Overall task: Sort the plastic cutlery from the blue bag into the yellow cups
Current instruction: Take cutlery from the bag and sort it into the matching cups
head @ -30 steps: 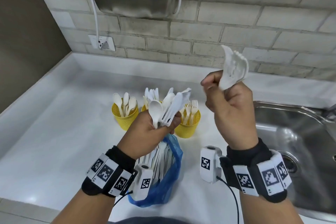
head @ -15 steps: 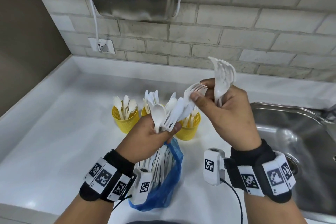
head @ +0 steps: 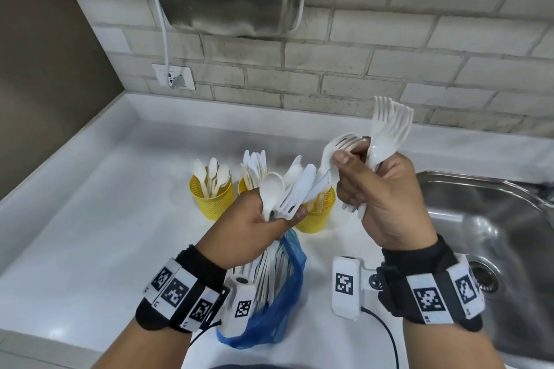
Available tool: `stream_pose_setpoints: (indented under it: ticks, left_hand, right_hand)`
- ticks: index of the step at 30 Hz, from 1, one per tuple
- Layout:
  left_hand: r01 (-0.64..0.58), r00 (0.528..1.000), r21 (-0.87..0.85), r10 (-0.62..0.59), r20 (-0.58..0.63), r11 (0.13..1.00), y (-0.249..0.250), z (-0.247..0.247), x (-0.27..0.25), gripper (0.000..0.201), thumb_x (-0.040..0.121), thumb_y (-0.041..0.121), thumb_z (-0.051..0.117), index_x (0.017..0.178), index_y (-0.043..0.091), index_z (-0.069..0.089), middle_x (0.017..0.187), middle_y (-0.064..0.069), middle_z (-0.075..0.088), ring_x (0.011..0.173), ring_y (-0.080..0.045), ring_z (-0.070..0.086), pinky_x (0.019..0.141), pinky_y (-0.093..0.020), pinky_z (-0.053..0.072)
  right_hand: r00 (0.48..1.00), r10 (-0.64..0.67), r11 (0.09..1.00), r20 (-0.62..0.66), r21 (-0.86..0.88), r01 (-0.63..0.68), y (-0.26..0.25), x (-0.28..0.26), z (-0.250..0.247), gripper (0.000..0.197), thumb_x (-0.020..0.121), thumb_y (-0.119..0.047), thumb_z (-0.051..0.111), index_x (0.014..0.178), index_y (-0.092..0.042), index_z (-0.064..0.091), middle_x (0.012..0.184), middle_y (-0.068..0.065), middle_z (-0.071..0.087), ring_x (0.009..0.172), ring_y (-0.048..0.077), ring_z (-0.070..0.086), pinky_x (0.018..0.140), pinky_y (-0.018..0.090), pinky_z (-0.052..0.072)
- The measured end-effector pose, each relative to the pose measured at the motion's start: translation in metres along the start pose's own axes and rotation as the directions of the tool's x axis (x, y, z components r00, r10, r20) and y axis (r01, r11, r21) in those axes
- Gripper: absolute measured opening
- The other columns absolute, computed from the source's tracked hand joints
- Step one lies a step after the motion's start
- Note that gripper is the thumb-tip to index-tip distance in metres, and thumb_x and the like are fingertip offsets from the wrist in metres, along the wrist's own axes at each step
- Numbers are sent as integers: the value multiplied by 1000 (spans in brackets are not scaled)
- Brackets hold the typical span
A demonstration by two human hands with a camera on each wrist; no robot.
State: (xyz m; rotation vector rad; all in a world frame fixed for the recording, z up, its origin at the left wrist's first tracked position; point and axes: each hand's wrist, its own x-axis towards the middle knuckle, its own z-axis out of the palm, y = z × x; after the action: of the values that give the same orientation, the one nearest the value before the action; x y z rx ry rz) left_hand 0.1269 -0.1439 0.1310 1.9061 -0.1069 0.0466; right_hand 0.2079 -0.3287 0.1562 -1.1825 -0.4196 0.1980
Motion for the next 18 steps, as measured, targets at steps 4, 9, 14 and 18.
stream_pose_setpoints:
  ticks: [4,9,14,18]
  left_hand:
    - [-19,1000,37,18,13,999,-1,2,2,12,98,26,66,91,36,64,63,23,62,58,6,54,61,-12,43]
    - [-24,1000,50,25,-5,998,-3,0,1,18,99,23,66,86,36,62,62,26,62,57,8,57,60,-8,43]
    - [-11,1000,59,12,-17,998,-3,-1,2,21,99,21,66,85,36,62,60,26,62,55,9,56,57,-7,42]
    - [33,997,38,-30,-67,999,-9,0,4,25,98,25,67,77,37,61,53,17,57,48,1,51,52,-17,44]
  right_hand:
    - [999,0,998,43,-64,3,4,1,2,19,91,-9,67,84,8,60,57,-3,41,48,17,25,49,29,24]
    - [980,-22,984,-198,171,57,0,4,9,16,102,-12,55,88,-6,56,64,7,27,48,12,28,48,25,31]
    - [877,-89,963,-472,183,196,-1,12,-3,15,106,-19,51,98,-7,55,74,3,51,55,16,51,56,29,45]
    - [845,-178,958,-503,107,266,-3,10,-6,20,111,-23,43,120,-7,50,88,9,66,63,31,68,59,39,56]
